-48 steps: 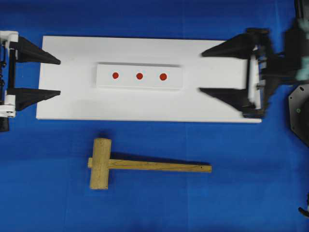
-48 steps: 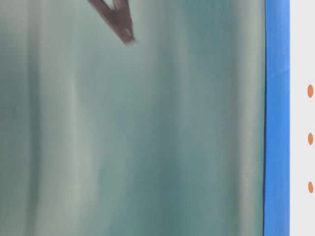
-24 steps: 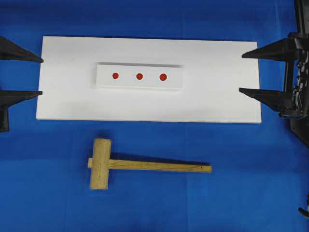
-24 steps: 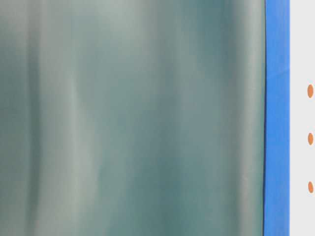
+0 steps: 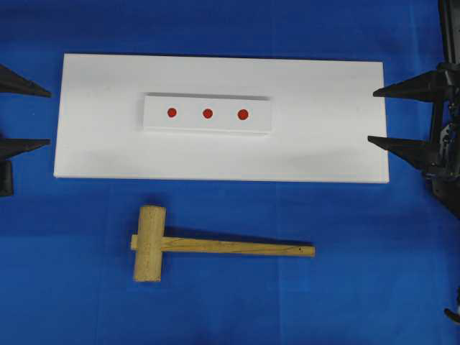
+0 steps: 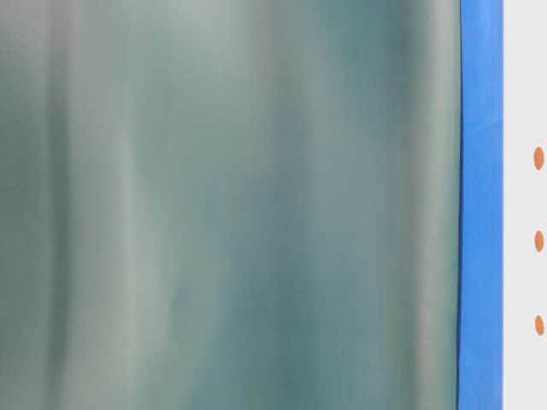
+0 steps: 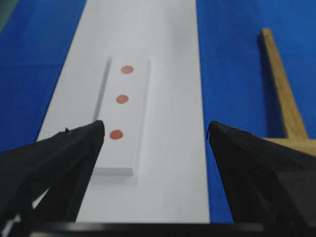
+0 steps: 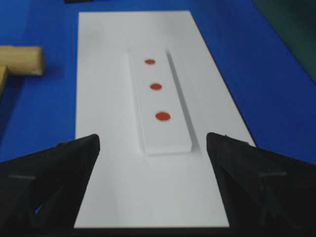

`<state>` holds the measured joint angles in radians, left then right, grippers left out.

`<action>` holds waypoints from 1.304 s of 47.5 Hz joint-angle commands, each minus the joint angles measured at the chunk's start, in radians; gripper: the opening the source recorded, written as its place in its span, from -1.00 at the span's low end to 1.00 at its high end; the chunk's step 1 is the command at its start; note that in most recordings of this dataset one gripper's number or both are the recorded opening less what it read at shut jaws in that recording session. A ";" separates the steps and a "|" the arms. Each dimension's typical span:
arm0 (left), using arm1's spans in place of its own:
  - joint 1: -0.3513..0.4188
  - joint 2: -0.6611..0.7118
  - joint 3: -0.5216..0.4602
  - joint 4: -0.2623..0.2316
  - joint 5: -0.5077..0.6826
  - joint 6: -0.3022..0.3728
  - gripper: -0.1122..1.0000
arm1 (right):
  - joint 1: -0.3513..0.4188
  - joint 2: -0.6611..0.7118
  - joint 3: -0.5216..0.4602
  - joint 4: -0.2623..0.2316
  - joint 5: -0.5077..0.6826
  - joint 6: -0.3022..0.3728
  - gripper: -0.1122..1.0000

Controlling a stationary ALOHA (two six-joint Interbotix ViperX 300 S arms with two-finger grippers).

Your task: Hit the mark with a hammer.

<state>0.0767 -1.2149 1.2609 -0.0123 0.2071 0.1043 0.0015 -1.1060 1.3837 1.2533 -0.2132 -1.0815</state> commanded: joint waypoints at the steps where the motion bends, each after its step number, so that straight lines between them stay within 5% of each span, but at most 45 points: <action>1: 0.003 -0.018 0.002 -0.002 -0.002 0.002 0.71 | -0.002 0.002 -0.003 0.009 -0.009 0.000 0.65; 62: -0.029 -0.052 0.049 -0.003 -0.011 -0.002 0.61 | -0.002 0.014 0.006 0.008 -0.008 -0.003 0.65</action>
<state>0.0460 -1.2747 1.3208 -0.0138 0.2056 0.1028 0.0015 -1.1045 1.4021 1.2625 -0.2163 -1.0815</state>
